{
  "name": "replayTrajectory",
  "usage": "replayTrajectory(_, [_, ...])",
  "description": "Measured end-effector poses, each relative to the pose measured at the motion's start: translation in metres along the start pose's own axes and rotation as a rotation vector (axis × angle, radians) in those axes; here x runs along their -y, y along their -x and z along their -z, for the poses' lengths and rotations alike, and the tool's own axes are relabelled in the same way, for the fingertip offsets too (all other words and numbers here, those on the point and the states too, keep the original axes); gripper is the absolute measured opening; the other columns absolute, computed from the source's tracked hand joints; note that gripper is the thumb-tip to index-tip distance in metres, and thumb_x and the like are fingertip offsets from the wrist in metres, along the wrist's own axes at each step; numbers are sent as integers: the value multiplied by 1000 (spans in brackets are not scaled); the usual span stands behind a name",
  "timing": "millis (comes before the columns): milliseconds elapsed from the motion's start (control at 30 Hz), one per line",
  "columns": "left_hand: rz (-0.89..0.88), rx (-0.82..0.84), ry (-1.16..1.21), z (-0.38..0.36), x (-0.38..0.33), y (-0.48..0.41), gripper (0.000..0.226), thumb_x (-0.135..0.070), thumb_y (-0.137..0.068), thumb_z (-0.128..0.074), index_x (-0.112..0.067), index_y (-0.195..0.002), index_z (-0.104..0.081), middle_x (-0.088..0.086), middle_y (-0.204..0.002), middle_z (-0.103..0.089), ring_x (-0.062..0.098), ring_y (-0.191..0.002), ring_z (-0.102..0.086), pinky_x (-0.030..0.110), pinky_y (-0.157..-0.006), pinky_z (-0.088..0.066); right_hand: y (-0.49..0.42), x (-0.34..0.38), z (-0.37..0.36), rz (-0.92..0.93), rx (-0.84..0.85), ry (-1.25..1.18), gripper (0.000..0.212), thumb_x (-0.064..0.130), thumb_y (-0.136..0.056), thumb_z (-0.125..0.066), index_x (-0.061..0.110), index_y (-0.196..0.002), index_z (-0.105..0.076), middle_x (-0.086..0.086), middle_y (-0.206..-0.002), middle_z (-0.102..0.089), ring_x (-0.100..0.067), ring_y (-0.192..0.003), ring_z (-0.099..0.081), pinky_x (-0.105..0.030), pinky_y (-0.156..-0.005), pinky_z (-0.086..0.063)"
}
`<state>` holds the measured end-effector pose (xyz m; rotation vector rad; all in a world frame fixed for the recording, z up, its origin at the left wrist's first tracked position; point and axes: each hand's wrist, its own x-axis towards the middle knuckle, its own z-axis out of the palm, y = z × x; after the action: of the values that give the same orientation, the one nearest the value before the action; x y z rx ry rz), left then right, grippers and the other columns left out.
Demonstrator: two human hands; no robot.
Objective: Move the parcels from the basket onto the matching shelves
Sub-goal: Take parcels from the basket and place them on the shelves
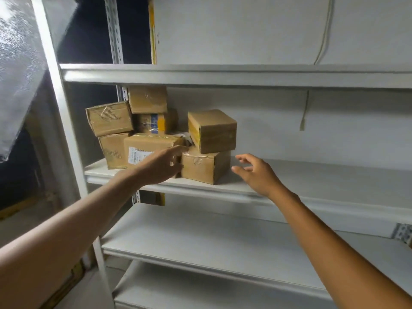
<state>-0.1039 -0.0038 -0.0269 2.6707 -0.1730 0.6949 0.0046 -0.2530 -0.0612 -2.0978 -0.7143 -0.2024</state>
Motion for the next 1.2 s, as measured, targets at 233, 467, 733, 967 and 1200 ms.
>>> replayTrajectory(233, [-42, -60, 86, -28, 39, -73, 49, -7, -91, -58, -14, -138, -44, 10, -124, -59, 11, -105, -56, 7, -69, -46, -78, -32, -6, -3, -126, -44, 47, 36, -93, -59, 22, -136, -48, -2, -141, -50, -14, -106, -56, -26, -85, -39])
replayTrajectory(467, [176, -132, 282, -49, 77, -161, 52, -41, -97, -45, -20, -143, -38, 6, -141, -49, 13, -115, -51, 27, -90, -41, -188, -33, -8, -33, -197, -261, 39, 47, -96, -48, 21, -125, -56, 3, -120, -59, -18, -114, -56, -41, -99, -47])
replayTrajectory(733, [247, -84, 539, -60, 99, -190, 48, -45, -95, -43, -17, -134, -45, 9, -134, -52, 26, -112, -57, 44, -96, -48, -230, -39, -40, -145, -155, -533, 40, 58, -73, -39, 26, -89, -58, -6, -100, -58, -27, -108, -57, -39, -92, -44])
replayTrajectory(967, [326, -45, 752, -65, 88, -204, 73, -63, -77, -52, -17, -129, -31, 5, -126, -38, 23, -110, -50, 31, -67, -55, -230, -39, -48, -249, -131, -610, 73, 69, -76, -40, 17, -124, -58, -13, -117, -61, -26, -109, -59, -44, -95, -47])
replayTrajectory(1200, [236, 50, 1065, -68, 92, -199, 56, -45, -86, -60, -20, -132, -40, -1, -120, -54, 13, -100, -58, 25, -65, -54, -207, -20, -45, -374, -260, -605, 44, 63, -82, -50, 25, -97, -66, -6, -94, -71, -20, -87, -68, -31, -66, -52])
